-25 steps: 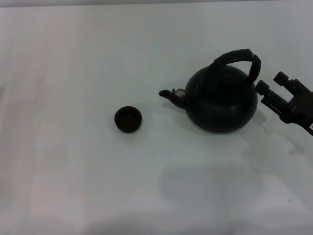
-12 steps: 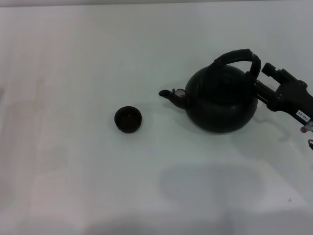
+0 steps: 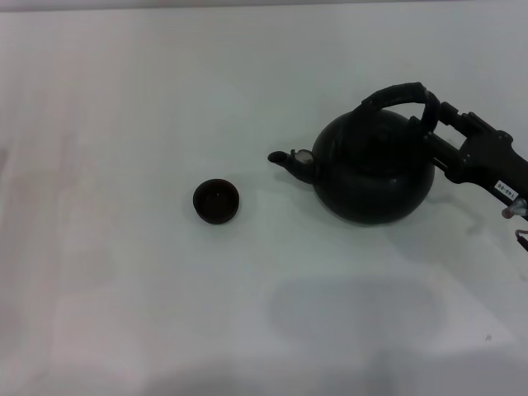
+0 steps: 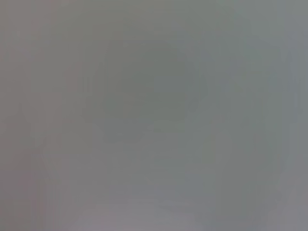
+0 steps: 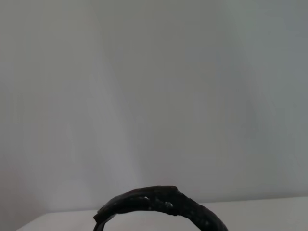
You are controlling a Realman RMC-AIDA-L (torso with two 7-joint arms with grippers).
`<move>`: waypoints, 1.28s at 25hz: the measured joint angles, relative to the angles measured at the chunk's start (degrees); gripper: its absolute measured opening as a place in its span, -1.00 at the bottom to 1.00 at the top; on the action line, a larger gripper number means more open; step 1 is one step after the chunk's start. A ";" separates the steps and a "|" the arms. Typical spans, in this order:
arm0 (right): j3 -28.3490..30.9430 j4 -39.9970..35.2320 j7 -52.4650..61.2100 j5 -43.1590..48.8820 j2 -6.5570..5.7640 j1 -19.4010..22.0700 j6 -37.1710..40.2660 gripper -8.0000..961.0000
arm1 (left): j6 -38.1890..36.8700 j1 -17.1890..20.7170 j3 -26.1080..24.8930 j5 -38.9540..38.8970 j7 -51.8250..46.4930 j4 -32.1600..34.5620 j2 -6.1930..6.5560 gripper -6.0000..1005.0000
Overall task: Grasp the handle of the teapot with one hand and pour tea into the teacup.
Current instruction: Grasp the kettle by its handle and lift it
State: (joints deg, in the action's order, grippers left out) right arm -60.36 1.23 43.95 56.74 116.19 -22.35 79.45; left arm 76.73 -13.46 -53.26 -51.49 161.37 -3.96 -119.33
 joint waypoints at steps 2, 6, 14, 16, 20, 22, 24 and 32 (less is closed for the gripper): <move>-0.22 0.00 0.33 0.02 0.00 -0.10 -0.01 0.35 | 0.00 0.01 0.00 0.25 0.00 0.00 -0.01 0.72; -0.88 0.03 1.41 0.36 -0.01 -0.73 -0.08 0.30 | 0.00 0.01 0.00 0.39 0.00 0.00 -0.03 0.72; -1.13 0.09 1.96 0.64 0.00 -1.49 -0.18 -0.02 | 0.00 0.08 0.00 0.43 0.00 0.03 0.08 0.72; -0.95 0.09 2.18 0.64 0.00 -1.55 -0.37 -0.01 | 0.00 0.11 0.00 0.43 0.00 0.07 0.12 0.72; -0.66 0.09 3.71 0.37 0.00 -1.85 -2.10 -0.01 | 0.02 0.14 0.00 0.43 0.00 0.09 0.14 0.72; -0.72 -0.01 5.34 0.47 0.00 -2.10 -2.65 -0.03 | 0.13 0.18 0.00 0.43 0.00 0.09 0.15 0.72; -1.02 -0.26 7.10 0.65 0.00 -2.21 -2.82 -0.08 | 0.30 0.20 0.00 0.43 0.00 0.09 0.15 0.72; -0.77 -0.46 8.07 0.44 0.00 -2.29 -2.06 -0.50 | 0.51 0.19 0.00 0.43 0.00 0.00 0.15 0.72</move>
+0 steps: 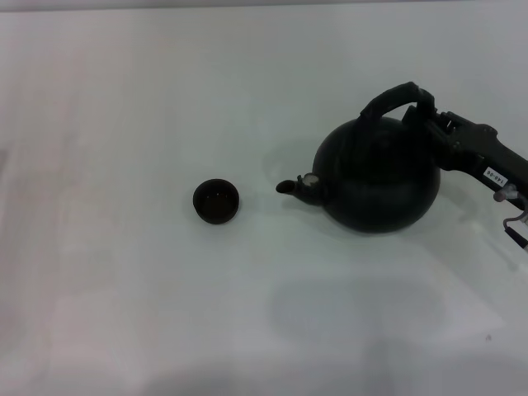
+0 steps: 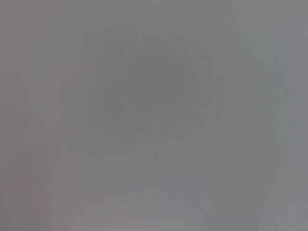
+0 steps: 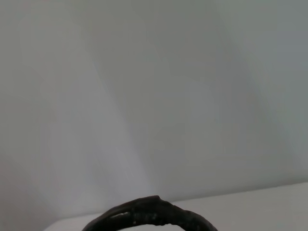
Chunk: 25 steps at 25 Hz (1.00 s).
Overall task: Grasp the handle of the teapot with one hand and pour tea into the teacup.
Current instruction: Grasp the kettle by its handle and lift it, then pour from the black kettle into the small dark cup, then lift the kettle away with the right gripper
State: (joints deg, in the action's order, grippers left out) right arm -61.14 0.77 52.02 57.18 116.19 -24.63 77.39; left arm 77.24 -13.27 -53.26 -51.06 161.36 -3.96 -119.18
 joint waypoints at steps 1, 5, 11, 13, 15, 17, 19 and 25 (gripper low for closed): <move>0.06 -0.10 0.21 -0.08 0.00 0.00 0.16 -0.50 | 0.01 0.00 0.00 0.00 0.00 0.00 0.00 0.72; -0.04 -1.65 1.41 -0.15 0.00 0.02 0.38 -0.50 | 0.03 0.20 0.00 0.00 0.00 0.00 0.00 0.72; -0.42 -4.32 1.50 0.06 0.00 -1.10 1.75 -0.51 | 0.03 0.48 0.00 0.00 0.00 0.00 -0.06 0.72; -0.87 -4.76 1.29 0.20 0.00 -2.31 1.81 -0.51 | 0.03 0.53 0.00 0.00 0.00 0.00 -0.11 0.72; -2.05 -5.53 0.97 0.21 0.00 -3.50 1.20 -0.51 | 0.03 0.53 0.00 -0.01 0.00 0.00 -0.14 0.72; -3.72 -7.31 0.84 0.13 0.00 -4.12 0.12 -0.51 | 0.03 0.53 0.00 -0.01 0.00 -0.01 -0.18 0.72; -5.99 -10.16 0.77 -0.06 0.00 -4.36 -1.31 -0.51 | 0.03 0.53 0.00 0.00 0.00 -0.09 -0.18 0.72; -17.18 -21.76 1.34 -2.76 0.00 -3.40 -9.14 -0.51 | 0.02 0.56 0.00 0.06 0.00 -0.43 -0.18 0.72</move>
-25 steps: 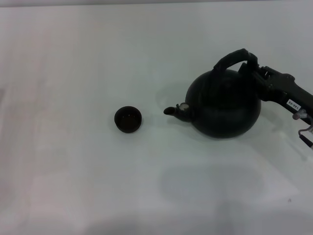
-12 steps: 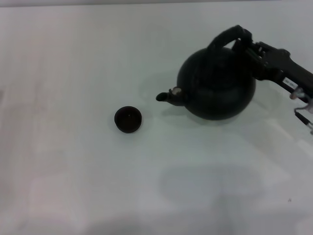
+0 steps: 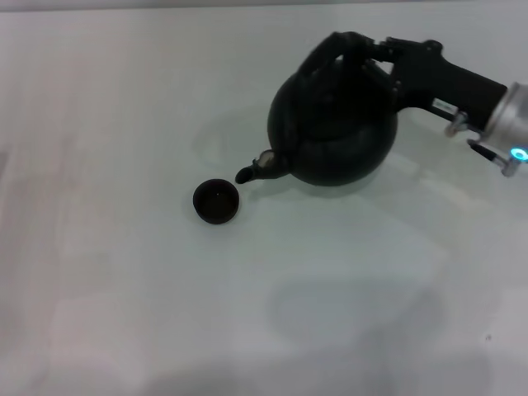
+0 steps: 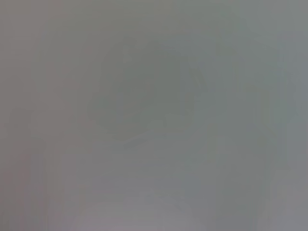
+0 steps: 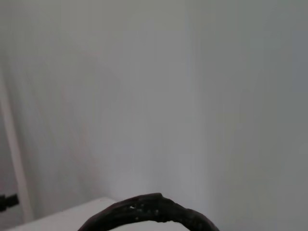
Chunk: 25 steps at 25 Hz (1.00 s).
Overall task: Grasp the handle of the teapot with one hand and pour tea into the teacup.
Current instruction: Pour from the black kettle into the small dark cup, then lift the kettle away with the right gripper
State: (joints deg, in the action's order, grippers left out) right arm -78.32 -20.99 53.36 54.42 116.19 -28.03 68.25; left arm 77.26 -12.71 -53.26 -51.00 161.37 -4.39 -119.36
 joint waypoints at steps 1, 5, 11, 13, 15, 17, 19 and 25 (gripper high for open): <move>-3.30 -2.48 0.08 -1.81 -0.02 0.36 -2.28 -0.52 | 0.00 0.04 0.00 0.00 0.00 -0.09 0.00 0.72; -14.49 -13.77 0.29 -6.06 -0.31 3.25 -14.11 -0.54 | 0.00 0.15 0.00 0.02 0.00 -0.41 0.00 0.72; -19.10 -25.74 0.76 -5.69 -0.56 8.31 -22.04 -0.54 | -0.18 -0.04 0.00 0.03 0.00 -1.06 0.00 0.72; -19.20 -28.35 0.32 -4.26 -0.59 9.78 -22.65 -0.54 | -0.25 -0.27 0.00 0.03 0.00 -1.06 0.00 0.72; -19.55 -30.39 0.22 -2.74 -0.59 10.76 -23.64 -0.55 | -0.33 -0.40 0.00 0.02 0.00 -1.06 0.01 0.72; -20.43 -32.62 0.13 -1.54 -0.57 11.80 -25.26 -0.55 | -0.44 -0.52 0.00 0.02 0.00 -1.06 0.04 0.72; -21.69 -34.62 -0.14 -0.92 -0.54 12.72 -26.95 -0.55 | -0.50 -0.61 0.00 -0.06 0.00 -1.06 0.07 0.72; -27.08 -40.48 -0.55 1.52 -0.56 13.93 -36.09 -0.57 | -0.54 -0.66 -0.02 -0.39 0.00 -1.06 0.16 0.72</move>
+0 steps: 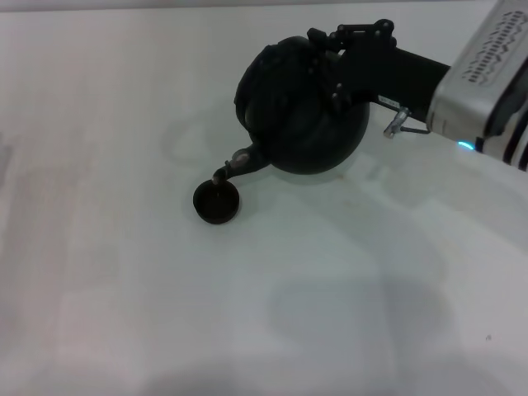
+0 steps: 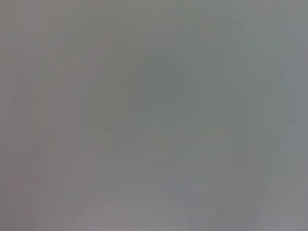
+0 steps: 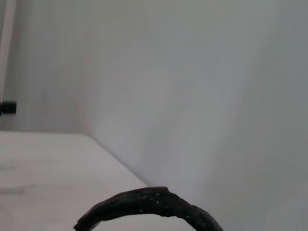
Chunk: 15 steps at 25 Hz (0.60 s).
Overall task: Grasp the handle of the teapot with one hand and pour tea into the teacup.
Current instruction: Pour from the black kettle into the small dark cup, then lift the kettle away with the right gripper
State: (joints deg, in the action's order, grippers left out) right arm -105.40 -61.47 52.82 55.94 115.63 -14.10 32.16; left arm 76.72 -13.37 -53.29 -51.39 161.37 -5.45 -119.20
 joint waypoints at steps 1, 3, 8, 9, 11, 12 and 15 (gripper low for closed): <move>-0.70 -0.65 0.00 0.44 0.03 0.01 -1.06 -0.57 | 0.00 0.00 -0.02 -0.01 0.00 0.00 0.01 0.72; -1.61 -1.39 0.00 0.82 0.04 0.00 -2.31 -0.58 | 0.00 0.01 -0.07 -0.03 0.00 0.00 0.02 0.72; -2.18 -2.57 0.00 2.19 -0.02 0.13 -2.82 -0.60 | 0.00 0.00 -0.36 -0.03 0.00 0.04 0.06 0.72; -2.28 -2.90 0.00 2.41 -0.02 0.29 -2.77 -0.60 | 0.00 -0.02 -0.38 -0.03 0.00 0.07 0.09 0.72; -2.58 -3.86 0.01 3.35 -0.03 0.76 -2.77 -0.60 | 0.01 -0.04 -0.40 -0.03 0.00 0.10 0.10 0.72; -2.66 -4.45 0.00 4.18 0.00 1.06 -2.79 -0.60 | 0.00 -0.04 -0.41 -0.04 0.00 0.15 0.11 0.72; -2.82 -6.25 0.00 6.65 0.15 2.22 -2.93 -0.60 | 0.01 -0.12 -0.41 -0.09 0.00 0.23 0.11 0.72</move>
State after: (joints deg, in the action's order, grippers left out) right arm -108.22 -67.73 52.82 62.59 115.78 -11.88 29.23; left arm 76.73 -13.49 -53.70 -51.48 161.37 -5.22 -119.09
